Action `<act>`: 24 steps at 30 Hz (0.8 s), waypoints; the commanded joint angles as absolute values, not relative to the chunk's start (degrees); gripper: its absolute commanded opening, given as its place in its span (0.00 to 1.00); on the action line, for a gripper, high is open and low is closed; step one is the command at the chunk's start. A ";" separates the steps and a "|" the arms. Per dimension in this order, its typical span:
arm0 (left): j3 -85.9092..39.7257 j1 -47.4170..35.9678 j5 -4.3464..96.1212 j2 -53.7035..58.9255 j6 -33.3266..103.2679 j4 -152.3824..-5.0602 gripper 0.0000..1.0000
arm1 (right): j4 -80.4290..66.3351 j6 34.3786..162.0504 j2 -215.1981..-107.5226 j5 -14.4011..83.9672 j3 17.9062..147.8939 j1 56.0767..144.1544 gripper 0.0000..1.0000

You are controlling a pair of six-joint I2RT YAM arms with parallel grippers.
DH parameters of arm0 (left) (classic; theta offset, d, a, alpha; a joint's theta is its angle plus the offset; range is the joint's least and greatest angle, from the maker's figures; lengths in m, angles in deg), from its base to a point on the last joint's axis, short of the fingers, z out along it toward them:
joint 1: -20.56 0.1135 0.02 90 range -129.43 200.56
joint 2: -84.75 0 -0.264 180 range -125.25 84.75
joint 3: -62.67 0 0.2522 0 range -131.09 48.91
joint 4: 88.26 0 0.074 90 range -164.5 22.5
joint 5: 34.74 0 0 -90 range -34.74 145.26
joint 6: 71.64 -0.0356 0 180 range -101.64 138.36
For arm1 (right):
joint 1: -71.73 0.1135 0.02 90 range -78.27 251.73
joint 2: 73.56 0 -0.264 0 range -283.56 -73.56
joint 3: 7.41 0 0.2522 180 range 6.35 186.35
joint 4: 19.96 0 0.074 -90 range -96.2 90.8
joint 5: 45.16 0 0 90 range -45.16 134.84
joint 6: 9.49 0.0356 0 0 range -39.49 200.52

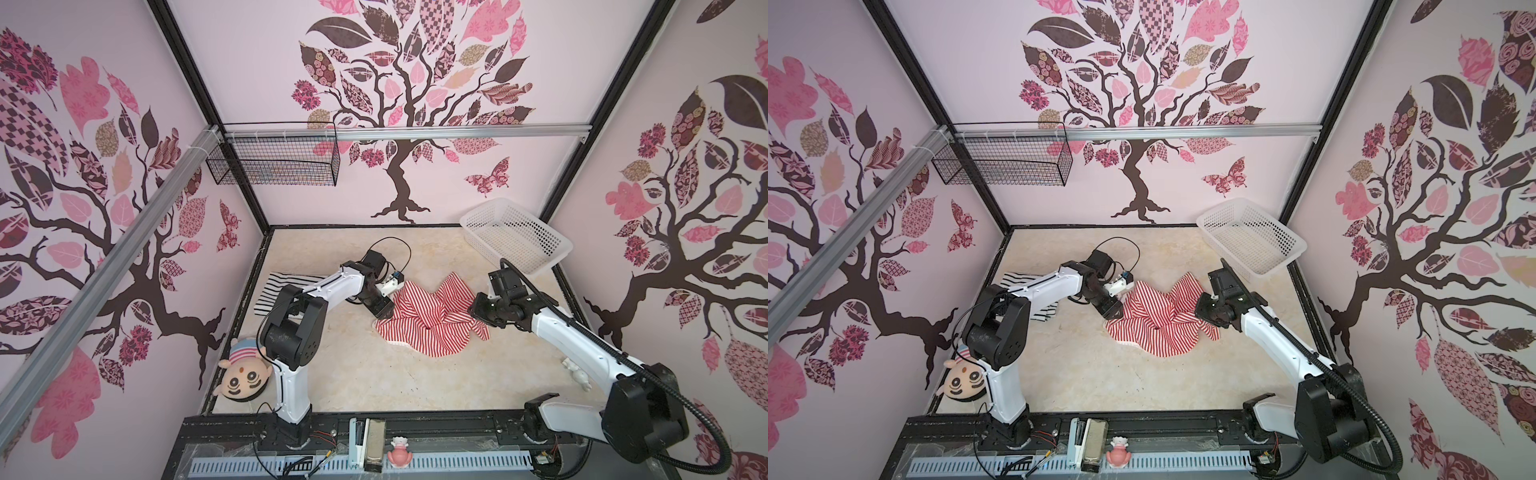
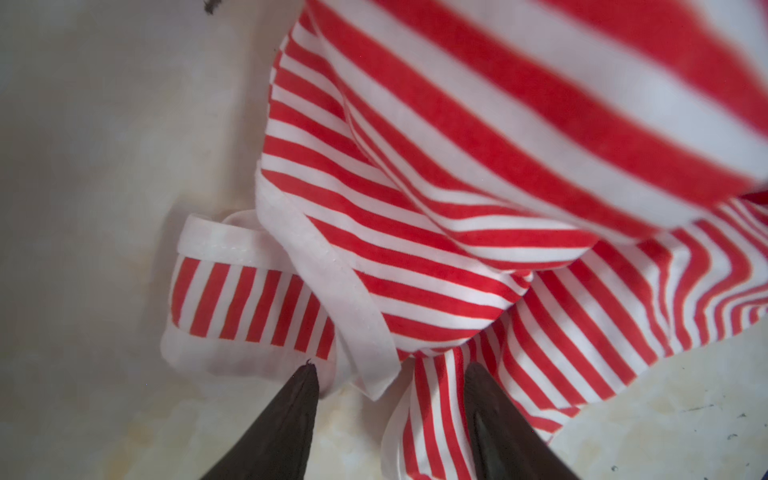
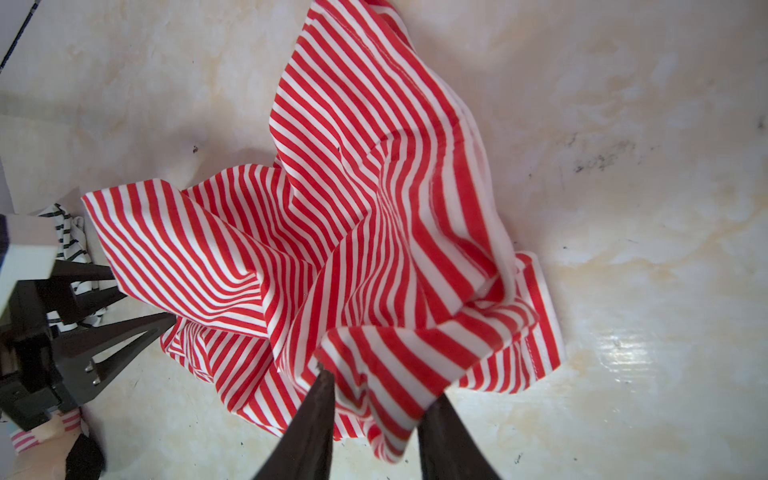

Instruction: Fold and stack the tank tops

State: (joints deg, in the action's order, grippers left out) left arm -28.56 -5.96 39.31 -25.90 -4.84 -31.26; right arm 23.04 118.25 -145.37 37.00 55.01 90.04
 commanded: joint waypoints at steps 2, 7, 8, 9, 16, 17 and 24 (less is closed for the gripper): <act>-31.47 -5.98 38.82 -26.69 -6.44 -30.86 0.45 | 23.25 119.02 -142.58 36.18 54.71 90.19 0.35; -33.53 -5.98 37.89 -25.44 -6.88 -29.98 0.00 | 23.47 119.30 -140.52 35.60 53.00 90.19 0.34; -34.14 -5.98 37.88 -25.15 -6.80 -29.98 0.00 | 23.57 119.38 -140.20 35.57 52.65 90.19 0.34; -35.04 -5.98 37.86 -24.79 -6.77 -29.78 0.00 | 23.72 119.44 -139.67 35.48 52.13 90.19 0.34; -45.64 -5.98 40.66 -26.44 -6.75 -29.04 0.00 | 24.15 119.71 -137.15 35.65 48.47 90.18 0.34; -47.50 -5.98 41.11 -27.41 -6.88 -28.91 0.00 | 24.15 119.79 -137.03 35.60 47.83 90.19 0.34; -65.22 -6.24 44.54 -39.86 -7.04 -27.74 0.00 | 23.73 120.85 -135.80 35.24 44.38 90.13 0.34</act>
